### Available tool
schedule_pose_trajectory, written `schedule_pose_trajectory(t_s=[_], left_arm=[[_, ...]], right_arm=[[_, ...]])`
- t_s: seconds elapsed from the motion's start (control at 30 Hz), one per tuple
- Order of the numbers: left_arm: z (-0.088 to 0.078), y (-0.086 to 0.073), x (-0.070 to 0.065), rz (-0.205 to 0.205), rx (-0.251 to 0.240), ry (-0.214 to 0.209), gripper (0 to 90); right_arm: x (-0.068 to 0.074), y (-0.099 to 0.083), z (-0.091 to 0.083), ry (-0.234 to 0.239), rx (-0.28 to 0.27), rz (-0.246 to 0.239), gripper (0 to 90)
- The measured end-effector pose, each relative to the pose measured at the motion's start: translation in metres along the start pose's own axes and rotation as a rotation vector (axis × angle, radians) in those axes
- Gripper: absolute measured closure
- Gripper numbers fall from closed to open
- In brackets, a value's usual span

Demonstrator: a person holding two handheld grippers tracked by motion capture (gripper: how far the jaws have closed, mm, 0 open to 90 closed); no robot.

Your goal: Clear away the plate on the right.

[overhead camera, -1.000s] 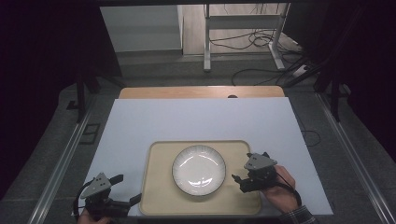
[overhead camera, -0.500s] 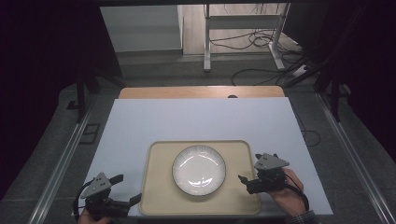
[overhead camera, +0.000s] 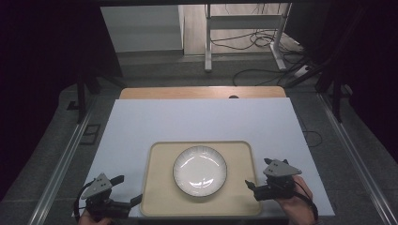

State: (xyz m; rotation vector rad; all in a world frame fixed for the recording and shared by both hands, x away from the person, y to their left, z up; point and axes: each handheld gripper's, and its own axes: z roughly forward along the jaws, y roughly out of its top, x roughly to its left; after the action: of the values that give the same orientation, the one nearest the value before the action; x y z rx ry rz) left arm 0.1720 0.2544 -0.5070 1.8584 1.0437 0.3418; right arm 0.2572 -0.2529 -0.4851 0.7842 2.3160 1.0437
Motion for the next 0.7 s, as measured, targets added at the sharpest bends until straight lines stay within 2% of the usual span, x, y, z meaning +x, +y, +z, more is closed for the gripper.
schedule_pose_trajectory(t_s=[0.47, 0.7], left_arm=[[0.0, 0.0, 0.0, -0.003, 0.001, -0.001, 0.0], [0.0, 0.0, 0.0, -0.004, 0.003, -0.002, 0.0]], right_arm=[[0.0, -0.01, -0.014, -0.031, -0.015, 0.03, 0.0], [-0.002, -0.019, -0.026, -0.046, -0.039, 0.073, 0.0]])
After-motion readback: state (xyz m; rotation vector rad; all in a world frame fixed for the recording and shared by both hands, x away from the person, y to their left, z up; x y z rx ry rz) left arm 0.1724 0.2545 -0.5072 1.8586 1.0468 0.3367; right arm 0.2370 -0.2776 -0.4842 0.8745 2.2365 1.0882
